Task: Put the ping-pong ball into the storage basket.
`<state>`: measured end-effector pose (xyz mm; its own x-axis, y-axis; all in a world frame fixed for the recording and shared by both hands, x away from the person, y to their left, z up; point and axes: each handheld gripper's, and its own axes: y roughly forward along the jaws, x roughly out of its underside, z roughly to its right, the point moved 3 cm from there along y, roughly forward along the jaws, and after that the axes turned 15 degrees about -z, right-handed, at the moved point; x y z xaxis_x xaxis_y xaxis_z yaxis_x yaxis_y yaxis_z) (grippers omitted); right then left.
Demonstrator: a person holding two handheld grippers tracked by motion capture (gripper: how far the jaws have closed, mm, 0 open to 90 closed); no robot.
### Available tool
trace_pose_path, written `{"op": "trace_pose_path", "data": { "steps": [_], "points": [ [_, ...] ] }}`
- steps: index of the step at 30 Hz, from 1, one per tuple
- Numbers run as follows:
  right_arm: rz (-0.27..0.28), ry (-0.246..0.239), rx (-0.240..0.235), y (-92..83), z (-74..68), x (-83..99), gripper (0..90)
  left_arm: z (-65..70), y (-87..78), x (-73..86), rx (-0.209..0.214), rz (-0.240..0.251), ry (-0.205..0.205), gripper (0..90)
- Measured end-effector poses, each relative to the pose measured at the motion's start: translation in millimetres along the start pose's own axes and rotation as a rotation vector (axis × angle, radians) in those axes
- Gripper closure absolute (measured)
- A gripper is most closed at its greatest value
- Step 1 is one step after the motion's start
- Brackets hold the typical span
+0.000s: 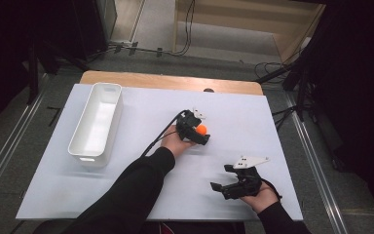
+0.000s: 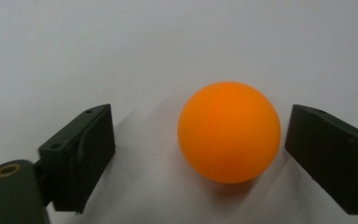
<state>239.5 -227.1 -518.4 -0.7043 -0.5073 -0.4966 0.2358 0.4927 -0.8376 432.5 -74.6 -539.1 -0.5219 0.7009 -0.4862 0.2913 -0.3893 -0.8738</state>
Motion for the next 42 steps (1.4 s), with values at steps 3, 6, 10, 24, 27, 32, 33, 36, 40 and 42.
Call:
{"op": "trace_pose_path", "data": {
  "steps": [3,6,10,24,27,32,33,36,40,42],
  "points": [
    [0.002,-0.002,0.003,0.1,0.5,-0.1,9.5,0.4,-0.7,0.9,-0.025,0.0,0.0,13.9],
    [0.002,-0.002,0.003,0.0,0.5,0.0,9.5,0.9,-0.6,0.9,-0.027,0.003,0.0,14.6],
    [-0.001,-0.002,0.002,0.2,0.1,0.0,9.5,4.5,-3.0,2.6,-0.013,0.018,0.055,25.0],
    [-0.007,-0.006,0.004,1.4,-0.7,-0.3,9.5,5.4,-6.3,3.8,0.002,0.028,0.039,51.1],
    [-0.001,-0.003,0.003,1.0,-0.7,-0.5,9.5,5.0,-6.9,3.5,0.009,0.029,0.033,51.1],
    [0.001,0.001,0.005,0.9,-0.3,-0.5,9.5,3.2,-14.3,2.3,0.077,0.031,-0.002,51.1],
    [0.001,0.0,0.003,0.8,-0.4,-0.5,9.5,2.6,-17.0,2.5,0.084,0.02,0.003,51.1],
    [0.004,-0.001,0.0,0.8,-0.8,-0.7,9.5,2.5,-25.6,2.7,0.113,0.015,-0.001,51.0],
    [0.003,0.003,0.003,0.5,-0.1,-1.0,9.5,2.8,-39.5,2.9,0.138,0.01,0.008,51.0],
    [0.006,0.004,0.004,0.3,0.3,-1.1,9.5,3.0,-42.2,3.1,0.141,0.006,0.012,51.1]
  ]
}}
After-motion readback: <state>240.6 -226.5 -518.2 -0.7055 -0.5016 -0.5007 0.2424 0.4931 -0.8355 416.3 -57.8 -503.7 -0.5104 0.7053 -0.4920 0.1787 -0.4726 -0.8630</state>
